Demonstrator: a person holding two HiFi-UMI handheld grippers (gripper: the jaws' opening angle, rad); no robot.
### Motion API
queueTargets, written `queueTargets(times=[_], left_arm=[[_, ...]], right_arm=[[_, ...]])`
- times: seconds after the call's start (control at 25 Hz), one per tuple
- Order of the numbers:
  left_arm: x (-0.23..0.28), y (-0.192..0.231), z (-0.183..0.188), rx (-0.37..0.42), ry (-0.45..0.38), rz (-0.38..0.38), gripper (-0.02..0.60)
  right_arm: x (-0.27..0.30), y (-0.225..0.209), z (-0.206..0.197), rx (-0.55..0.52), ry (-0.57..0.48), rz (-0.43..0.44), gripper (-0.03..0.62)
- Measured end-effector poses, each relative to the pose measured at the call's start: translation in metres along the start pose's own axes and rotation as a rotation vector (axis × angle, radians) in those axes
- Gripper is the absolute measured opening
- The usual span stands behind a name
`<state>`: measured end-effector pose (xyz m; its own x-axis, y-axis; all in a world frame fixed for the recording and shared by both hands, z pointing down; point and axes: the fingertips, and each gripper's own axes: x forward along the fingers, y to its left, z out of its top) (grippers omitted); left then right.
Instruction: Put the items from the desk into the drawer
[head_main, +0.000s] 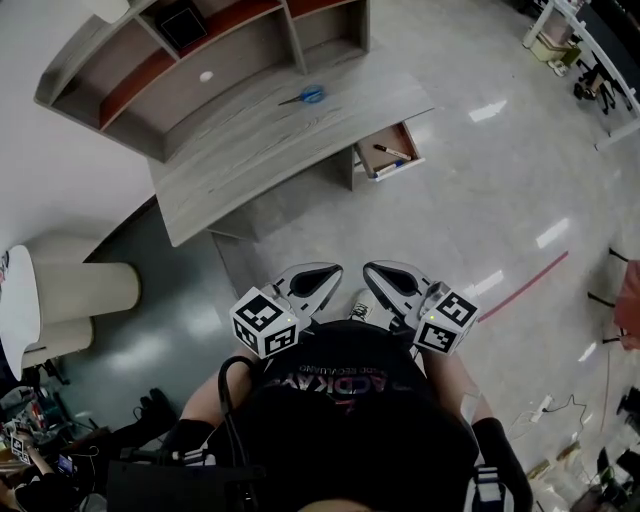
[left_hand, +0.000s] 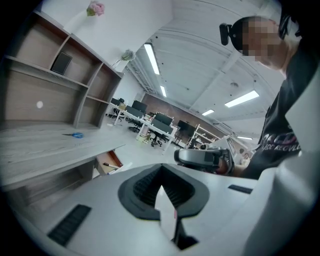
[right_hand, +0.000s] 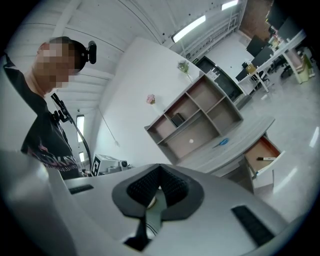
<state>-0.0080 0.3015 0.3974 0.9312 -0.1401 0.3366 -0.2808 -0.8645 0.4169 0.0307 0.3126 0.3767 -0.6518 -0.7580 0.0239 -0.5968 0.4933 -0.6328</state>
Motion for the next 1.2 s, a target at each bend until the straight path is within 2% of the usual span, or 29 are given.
queueTargets(times=[0.44, 0.64, 0.92, 1.2], left_arm=[[0.013, 0.005, 0.004, -0.022, -0.028, 0.030, 0.011], [0.014, 0.026, 0.013, -0.030, -0.041, 0.007, 0.011], [0.014, 0.059, 0.045, -0.005, -0.046, -0.059, 0.011], [0.004, 0.092, 0.064, 0.000, -0.051, -0.081, 0.011]], right_arm=[[-0.007, -0.018, 0.004, 0.003, 0.022, 0.005, 0.017], [0.008, -0.027, 0.013, -0.010, 0.013, -0.026, 0.017], [0.037, -0.035, 0.034, -0.038, -0.013, -0.099, 0.017], [0.068, -0.045, 0.047, -0.034, -0.034, -0.143, 0.017]])
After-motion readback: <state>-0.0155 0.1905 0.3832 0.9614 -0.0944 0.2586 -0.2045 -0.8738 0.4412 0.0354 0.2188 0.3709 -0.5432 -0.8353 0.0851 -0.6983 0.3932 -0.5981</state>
